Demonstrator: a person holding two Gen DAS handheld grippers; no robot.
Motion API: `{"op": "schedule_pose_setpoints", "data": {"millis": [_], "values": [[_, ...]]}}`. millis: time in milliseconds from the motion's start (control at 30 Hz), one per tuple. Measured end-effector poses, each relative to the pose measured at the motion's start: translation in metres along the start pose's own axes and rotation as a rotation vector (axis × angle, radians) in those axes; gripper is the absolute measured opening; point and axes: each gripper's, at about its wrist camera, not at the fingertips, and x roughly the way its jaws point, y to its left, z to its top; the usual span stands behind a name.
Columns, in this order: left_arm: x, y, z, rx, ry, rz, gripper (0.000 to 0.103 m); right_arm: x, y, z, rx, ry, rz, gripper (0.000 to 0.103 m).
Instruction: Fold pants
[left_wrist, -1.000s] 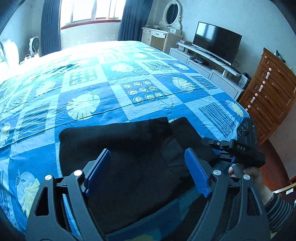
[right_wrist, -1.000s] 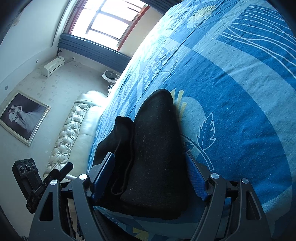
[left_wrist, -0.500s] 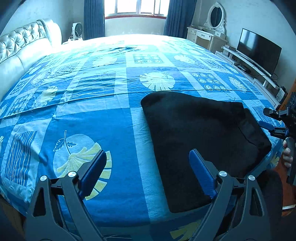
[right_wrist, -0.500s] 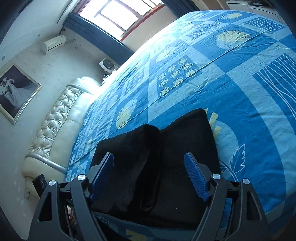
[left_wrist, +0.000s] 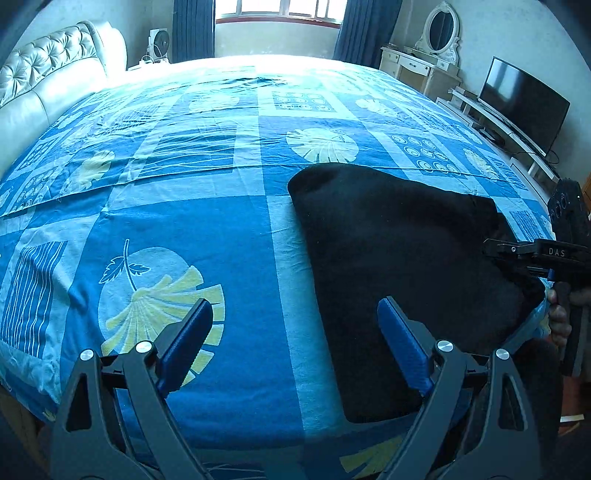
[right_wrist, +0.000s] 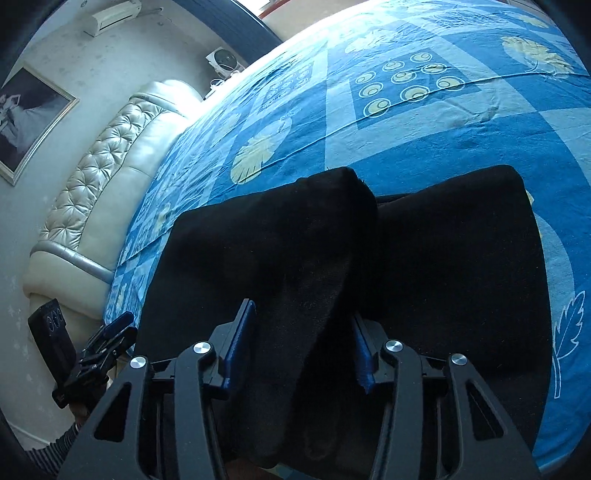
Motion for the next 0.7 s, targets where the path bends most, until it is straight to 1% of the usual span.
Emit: {"op": "schedule_pose_setpoints", "data": {"millis": [33,100,133,200,267,333,367,433,500,567,633,700], "values": [[0.0,0.0,0.0,-0.001,0.0,0.0,0.091,-0.002,-0.003,0.001,0.024,-0.004,0.02,0.027],[0.0,0.0,0.0,-0.001,0.001,0.0,0.091,-0.01,-0.004,0.002,0.045,-0.029,0.051,0.017],[0.0,0.0,-0.001,-0.001,0.001,-0.001,0.091,-0.016,-0.003,0.002,0.05,-0.048,0.068,0.014],[0.0,0.0,0.0,-0.004,0.003,-0.003,0.091,-0.031,0.004,0.005,0.046,-0.086,0.084,0.012],[-0.001,0.0,-0.001,-0.011,0.007,-0.012,0.091,-0.051,0.008,0.01,0.03,-0.137,0.068,0.01],[-0.002,-0.001,-0.001,-0.013,0.006,-0.019,0.091,-0.071,0.008,0.015,0.027,-0.188,0.057,0.006],[-0.003,-0.001,0.0,-0.012,0.005,-0.023,0.091,-0.08,0.005,0.017,0.028,-0.2,0.054,0.006],[-0.005,-0.004,0.0,-0.014,0.004,-0.035,0.091,-0.093,-0.004,0.018,0.03,-0.217,0.017,0.005],[-0.006,-0.009,0.002,-0.015,0.003,-0.054,0.091,-0.099,-0.015,0.014,0.034,-0.218,-0.043,0.002],[-0.005,-0.014,0.003,-0.009,0.001,-0.063,0.091,-0.098,-0.032,0.01,0.051,-0.208,-0.09,0.002],[-0.003,-0.02,0.004,0.004,0.002,-0.068,0.091,-0.089,-0.051,0.004,0.088,-0.173,-0.095,0.002],[0.002,-0.024,0.003,0.012,0.011,-0.067,0.091,-0.075,-0.061,-0.002,0.123,-0.135,-0.073,0.002]]}}
